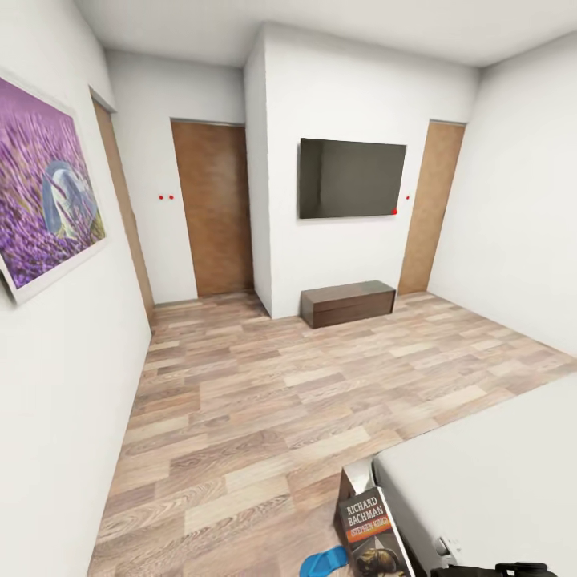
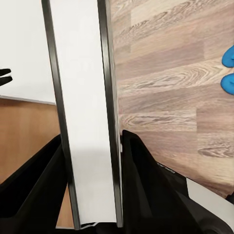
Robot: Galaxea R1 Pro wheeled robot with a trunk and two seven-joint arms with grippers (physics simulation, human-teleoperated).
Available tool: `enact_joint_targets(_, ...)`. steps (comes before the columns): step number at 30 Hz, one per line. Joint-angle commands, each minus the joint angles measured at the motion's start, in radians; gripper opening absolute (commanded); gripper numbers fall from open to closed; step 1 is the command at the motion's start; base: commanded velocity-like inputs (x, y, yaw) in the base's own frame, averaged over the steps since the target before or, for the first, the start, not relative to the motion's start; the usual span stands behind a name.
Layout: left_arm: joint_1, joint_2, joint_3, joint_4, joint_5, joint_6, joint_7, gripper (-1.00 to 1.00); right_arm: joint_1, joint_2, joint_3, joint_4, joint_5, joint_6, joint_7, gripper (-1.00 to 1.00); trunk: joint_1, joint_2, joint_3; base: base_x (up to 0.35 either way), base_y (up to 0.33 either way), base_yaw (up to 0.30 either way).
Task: In the bedroom, move the book from the bed onto either nightstand, and place the two sandals side by side next to the bed.
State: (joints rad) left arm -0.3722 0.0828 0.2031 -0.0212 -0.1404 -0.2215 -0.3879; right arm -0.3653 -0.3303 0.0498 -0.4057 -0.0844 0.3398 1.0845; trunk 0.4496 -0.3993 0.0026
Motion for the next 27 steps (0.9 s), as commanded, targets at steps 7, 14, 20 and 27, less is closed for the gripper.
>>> enact_joint_targets(7, -0.001, 0.000, 0.009, 0.001, -0.010, -0.005, -0.002, 1.00, 0.000, -0.001, 0.005, -0.001, -0.009, 0.008, 0.001, -1.00, 0.000, -0.001, 0.000, 0.000, 0.109, 0.247)
enact_joint_targets(14, -0.001, 0.000, 0.009, 0.001, -0.010, -0.004, -0.002, 1.00, 0.000, -0.001, 0.005, -0.001, -0.009, 0.008, 0.000, -1.00, 0.000, -0.001, 0.000, 0.000, 0.041, 0.247)
enact_joint_targets(20, -0.001, 0.000, 0.009, 0.001, -0.010, -0.005, -0.002, 1.00, 0.000, -0.001, 0.005, -0.001, -0.009, 0.008, 0.000, -1.00, 0.000, -0.001, 0.000, 0.000, 0.003, 0.248)
enact_joint_targets(27, -0.001, 0.000, 0.009, 0.001, -0.011, -0.004, -0.002, 1.00, 0.000, -0.001, 0.005, -0.001, -0.009, 0.008, 0.000, -1.00, 0.000, -0.001, 0.000, 0.000, 0.000, 0.251)
